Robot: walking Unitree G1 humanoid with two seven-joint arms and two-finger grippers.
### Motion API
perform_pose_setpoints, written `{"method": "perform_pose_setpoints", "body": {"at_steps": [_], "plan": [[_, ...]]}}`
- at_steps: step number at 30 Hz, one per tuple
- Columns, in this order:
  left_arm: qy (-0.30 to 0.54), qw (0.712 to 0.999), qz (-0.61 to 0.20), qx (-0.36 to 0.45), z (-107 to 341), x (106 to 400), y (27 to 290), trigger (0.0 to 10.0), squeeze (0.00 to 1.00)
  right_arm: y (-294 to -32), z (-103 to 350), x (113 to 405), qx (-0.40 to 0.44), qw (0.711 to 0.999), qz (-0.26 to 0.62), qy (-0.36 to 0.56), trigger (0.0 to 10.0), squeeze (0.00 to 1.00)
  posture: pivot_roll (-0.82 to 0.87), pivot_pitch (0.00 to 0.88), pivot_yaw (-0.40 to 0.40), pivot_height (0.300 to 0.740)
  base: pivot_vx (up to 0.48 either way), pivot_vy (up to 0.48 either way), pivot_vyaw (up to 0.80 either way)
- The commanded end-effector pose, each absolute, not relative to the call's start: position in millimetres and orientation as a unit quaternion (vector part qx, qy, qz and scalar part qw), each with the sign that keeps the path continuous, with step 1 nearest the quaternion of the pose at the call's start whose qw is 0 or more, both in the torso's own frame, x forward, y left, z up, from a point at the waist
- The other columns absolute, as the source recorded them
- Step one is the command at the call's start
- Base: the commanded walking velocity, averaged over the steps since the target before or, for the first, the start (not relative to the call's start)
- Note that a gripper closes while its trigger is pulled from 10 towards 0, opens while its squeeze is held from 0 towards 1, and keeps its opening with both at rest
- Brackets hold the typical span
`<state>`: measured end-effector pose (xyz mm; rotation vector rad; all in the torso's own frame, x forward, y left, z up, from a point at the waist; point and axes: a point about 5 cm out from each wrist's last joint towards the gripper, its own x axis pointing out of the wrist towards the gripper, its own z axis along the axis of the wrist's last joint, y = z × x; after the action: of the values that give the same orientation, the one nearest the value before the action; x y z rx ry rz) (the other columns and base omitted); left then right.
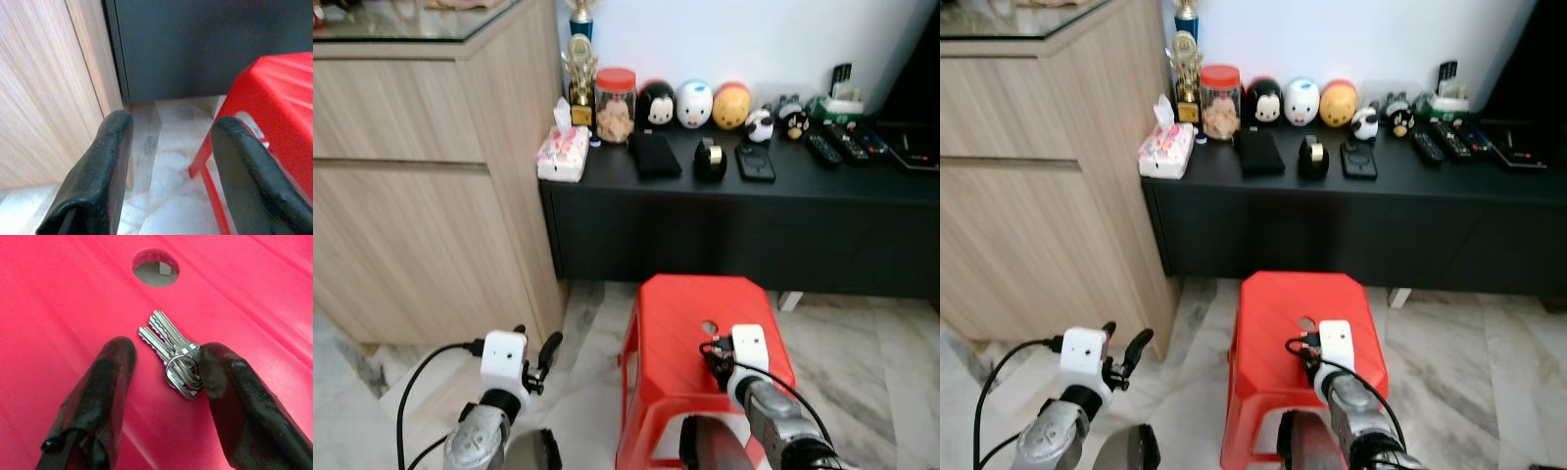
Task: Hang keys on a hook
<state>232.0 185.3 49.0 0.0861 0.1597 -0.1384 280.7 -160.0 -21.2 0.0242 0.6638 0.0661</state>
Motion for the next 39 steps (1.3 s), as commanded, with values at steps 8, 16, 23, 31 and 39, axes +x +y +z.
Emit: {"method": "perform_pose_setpoints", "body": {"at_steps": [8, 16, 23, 31, 39], "plan": [[0.086, 0.991, -0.081, 0.056, 52, 230, 186, 10.0, 0.00, -155, -31, 270, 0.023, 0.939, 0.028, 0.342, 0.0, 0.00, 0.01, 0.087, -0.017, 0.573, 0.000, 0.000, 0.00], [0.084, 0.992, -0.077, 0.062, 53, 239, 184, 10.0, 0.00, -159, -27, 274, 0.019, 0.942, 0.022, 0.333, 0.0, 0.00, 0.01, 0.048, -0.028, 0.573, 0.000, 0.000, 0.00], [0.079, 0.992, -0.073, 0.067, 54, 248, 181, 10.0, 0.00, -161, -24, 278, 0.012, 0.944, 0.020, 0.329, 0.0, 0.00, 0.00, 0.014, -0.038, 0.573, 0.000, 0.000, 0.00], [0.074, 0.992, -0.069, 0.069, 56, 257, 182, 10.0, 0.00, -159, -16, 287, 0.018, 0.949, 0.020, 0.314, 0.0, 0.00, 0.00, 0.000, -0.044, 0.573, 0.000, 0.000, 0.00], [0.074, 0.992, -0.067, 0.078, 55, 263, 181, 10.0, 0.00, -155, -4, 299, 0.026, 0.959, 0.025, 0.282, 0.0, 0.00, -0.01, 0.000, -0.042, 0.573, 0.000, 0.000, 0.00]]}}
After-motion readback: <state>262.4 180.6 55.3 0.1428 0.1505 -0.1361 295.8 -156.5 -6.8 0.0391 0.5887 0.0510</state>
